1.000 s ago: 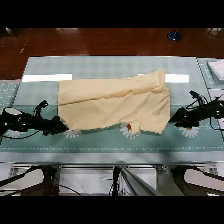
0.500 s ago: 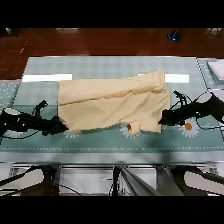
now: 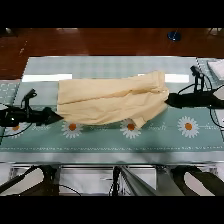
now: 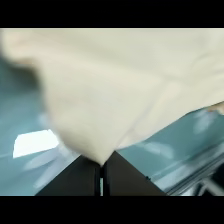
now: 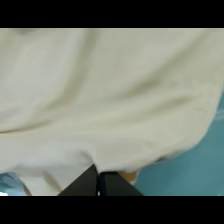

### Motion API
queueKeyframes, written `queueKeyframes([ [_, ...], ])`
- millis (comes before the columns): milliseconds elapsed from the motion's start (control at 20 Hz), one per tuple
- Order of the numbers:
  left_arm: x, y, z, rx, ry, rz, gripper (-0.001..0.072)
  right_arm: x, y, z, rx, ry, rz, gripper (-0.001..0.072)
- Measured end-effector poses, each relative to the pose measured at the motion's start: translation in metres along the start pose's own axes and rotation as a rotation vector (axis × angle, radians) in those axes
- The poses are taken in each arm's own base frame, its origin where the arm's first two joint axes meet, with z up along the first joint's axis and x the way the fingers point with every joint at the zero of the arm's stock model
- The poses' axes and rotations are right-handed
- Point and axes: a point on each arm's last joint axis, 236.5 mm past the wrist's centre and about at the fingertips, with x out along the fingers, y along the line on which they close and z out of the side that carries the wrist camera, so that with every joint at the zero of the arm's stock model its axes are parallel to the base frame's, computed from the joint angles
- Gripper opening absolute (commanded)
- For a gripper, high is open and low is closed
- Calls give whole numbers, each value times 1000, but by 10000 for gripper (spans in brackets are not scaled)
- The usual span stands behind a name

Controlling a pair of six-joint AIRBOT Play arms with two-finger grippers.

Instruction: Fold the shirts.

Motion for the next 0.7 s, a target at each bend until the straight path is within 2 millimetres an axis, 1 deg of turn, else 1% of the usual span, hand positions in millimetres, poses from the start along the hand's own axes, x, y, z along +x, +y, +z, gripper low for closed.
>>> queueKeyframes([
  [150,-16,-47,31,78,-114,-94,23,-14,20,37,-44,-133,7,23],
  [250,-23,-70,51,132,-183,-115,24,-15,26,60,-54,-194,8,23],
  [300,-28,-77,64,151,-229,-112,24,-14,27,74,-55,-225,4,23],
  [400,-38,-82,91,158,-331,-88,24,-12,25,100,-48,-277,-5,23],
  [500,-47,-79,116,140,-417,-62,24,-8,22,125,-38,-319,-13,23],
  [550,-47,-77,124,126,-433,-56,24,-6,20,139,-33,-339,-15,23],
  [600,-45,-72,131,111,-443,-50,24,-1,18,148,-25,-345,-17,23],
  [700,-36,-61,141,75,-440,-39,24,10,14,164,-9,-355,-19,23],
])
